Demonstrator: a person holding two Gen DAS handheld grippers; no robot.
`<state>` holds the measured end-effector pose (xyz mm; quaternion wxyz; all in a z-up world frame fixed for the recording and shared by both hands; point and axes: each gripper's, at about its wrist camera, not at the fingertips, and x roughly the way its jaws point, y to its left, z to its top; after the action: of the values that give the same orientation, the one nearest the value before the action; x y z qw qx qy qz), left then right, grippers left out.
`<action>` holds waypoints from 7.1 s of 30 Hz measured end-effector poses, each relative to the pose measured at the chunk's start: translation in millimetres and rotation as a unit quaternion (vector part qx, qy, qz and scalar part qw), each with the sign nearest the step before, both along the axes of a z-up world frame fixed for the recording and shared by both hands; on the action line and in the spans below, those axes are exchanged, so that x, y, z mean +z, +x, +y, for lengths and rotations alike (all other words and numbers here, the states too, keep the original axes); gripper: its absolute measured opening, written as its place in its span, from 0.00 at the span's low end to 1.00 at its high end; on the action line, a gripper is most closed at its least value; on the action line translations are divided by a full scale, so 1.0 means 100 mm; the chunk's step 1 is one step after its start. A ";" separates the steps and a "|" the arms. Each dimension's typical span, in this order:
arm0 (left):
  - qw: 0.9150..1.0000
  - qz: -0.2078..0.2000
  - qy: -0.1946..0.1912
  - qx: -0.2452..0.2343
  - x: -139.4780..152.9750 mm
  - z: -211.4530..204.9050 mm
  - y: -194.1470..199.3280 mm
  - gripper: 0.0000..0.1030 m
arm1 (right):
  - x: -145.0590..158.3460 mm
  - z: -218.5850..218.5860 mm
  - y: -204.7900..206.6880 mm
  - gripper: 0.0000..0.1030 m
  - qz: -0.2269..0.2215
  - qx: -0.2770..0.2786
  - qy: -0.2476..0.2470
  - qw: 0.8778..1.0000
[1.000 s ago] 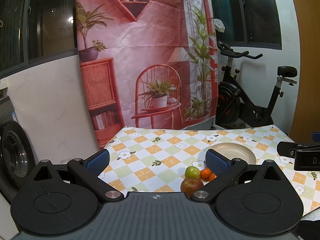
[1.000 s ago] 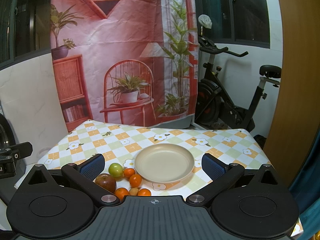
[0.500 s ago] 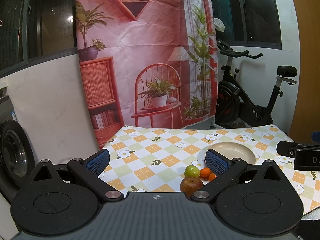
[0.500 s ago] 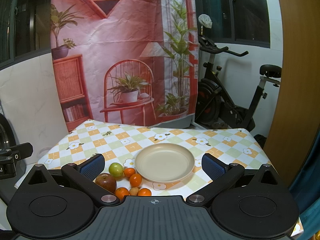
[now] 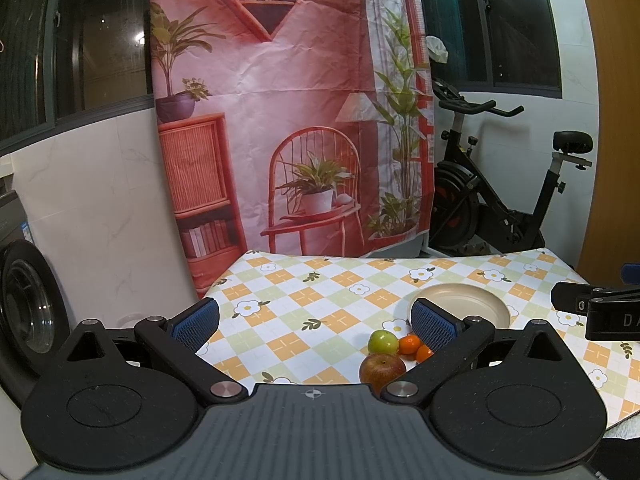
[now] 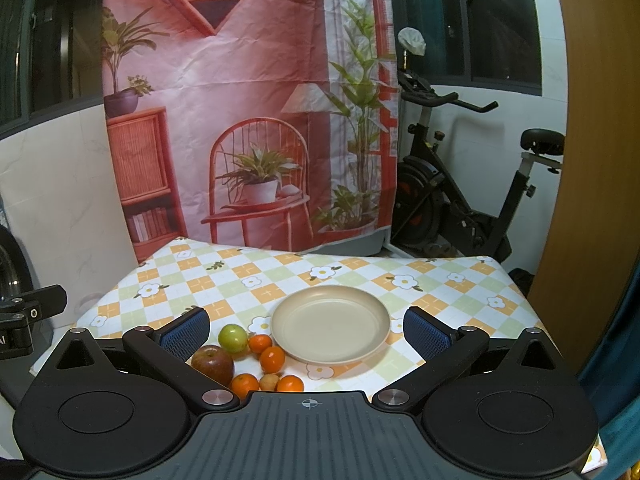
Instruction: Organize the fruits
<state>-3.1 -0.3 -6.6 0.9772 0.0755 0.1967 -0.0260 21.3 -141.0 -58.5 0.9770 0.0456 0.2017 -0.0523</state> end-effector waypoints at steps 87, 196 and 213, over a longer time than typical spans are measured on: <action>0.987 0.131 -0.058 -0.068 -1.24 -0.14 1.38 0.76 | -1.50 -0.67 1.17 0.67 0.146 0.112 0.033 0.982; 0.923 0.311 -0.190 -0.124 -1.94 -0.23 2.78 0.55 | -1.84 -0.83 1.18 0.42 0.120 0.154 0.031 0.980; 0.934 0.281 -0.156 -0.153 -1.89 -0.21 2.63 0.50 | -1.86 -0.81 1.25 0.42 0.135 0.153 0.044 0.978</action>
<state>259.7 -21.4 -195.5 0.8656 -0.0589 0.4430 -0.2258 146.5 -222.0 -244.0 0.9343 0.0498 0.3383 0.1011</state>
